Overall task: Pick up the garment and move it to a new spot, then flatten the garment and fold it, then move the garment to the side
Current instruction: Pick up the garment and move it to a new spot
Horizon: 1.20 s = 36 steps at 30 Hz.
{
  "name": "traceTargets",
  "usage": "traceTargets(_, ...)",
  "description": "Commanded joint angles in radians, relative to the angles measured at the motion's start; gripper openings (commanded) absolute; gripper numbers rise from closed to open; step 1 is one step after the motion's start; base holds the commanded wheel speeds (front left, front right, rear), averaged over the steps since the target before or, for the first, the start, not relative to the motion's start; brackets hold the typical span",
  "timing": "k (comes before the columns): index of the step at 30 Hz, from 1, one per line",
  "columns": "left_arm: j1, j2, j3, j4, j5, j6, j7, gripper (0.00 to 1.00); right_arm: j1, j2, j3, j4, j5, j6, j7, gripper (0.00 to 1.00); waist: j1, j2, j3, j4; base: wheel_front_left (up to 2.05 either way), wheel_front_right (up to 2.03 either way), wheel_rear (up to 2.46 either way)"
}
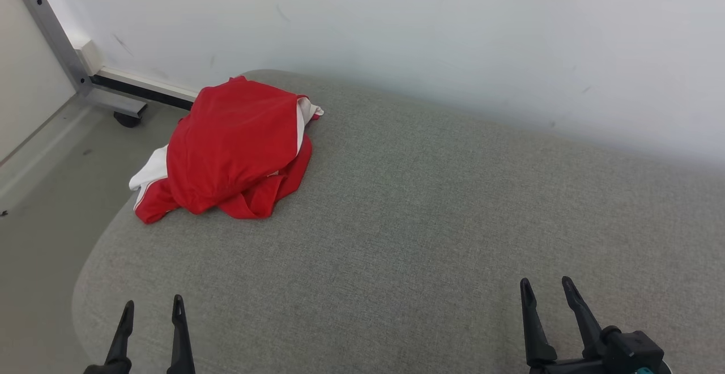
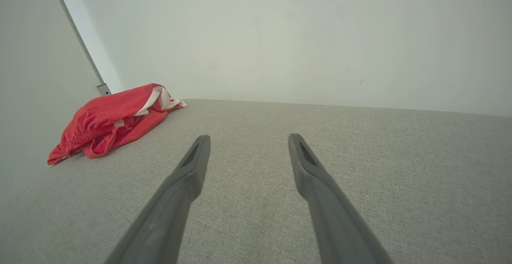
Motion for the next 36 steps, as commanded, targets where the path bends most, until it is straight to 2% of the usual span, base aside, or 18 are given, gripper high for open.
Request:
traceTargets(1,0.011,-0.001,0.003,-0.005,0.007,0.003,-0.003,1.0,0.008,0.001,0.003,0.001,-0.002,-0.002,-0.001,1.0,0.0,0.0,0.0,0.001,0.0,0.0,0.0)
traceTargets(13,-0.088,0.005,0.045,-0.011,0.015,0.007,-0.003,1.0,-0.032,0.001,-0.011,-0.008,-0.027,-0.002,-0.001,1.0,0.0,0.0,0.058,-0.033,0.0,0.0,0.0)
traceTargets(19,-0.263,0.056,0.079,0.021,-0.015,-0.01,-0.003,1.0,-0.085,-0.011,-0.046,-0.03,-0.062,-0.002,-0.001,1.0,0.0,0.0,0.137,-0.085,0.0,0.0,0.0)
traceTargets(27,-0.497,0.136,0.141,0.063,-0.08,-0.023,-0.003,1.0,-0.157,-0.056,-0.075,-0.069,-0.068,-0.002,-0.001,1.0,0.0,0.0,0.279,-0.192,0.0,0.0,0.0)
traceTargets(36,-0.692,0.231,0.172,0.181,-0.121,-0.024,0.033,1.0,-0.19,-0.104,-0.123,-0.132,-0.058,-0.002,-0.001,1.0,0.0,0.0,0.396,-0.272,0.0,0.0,0.0)
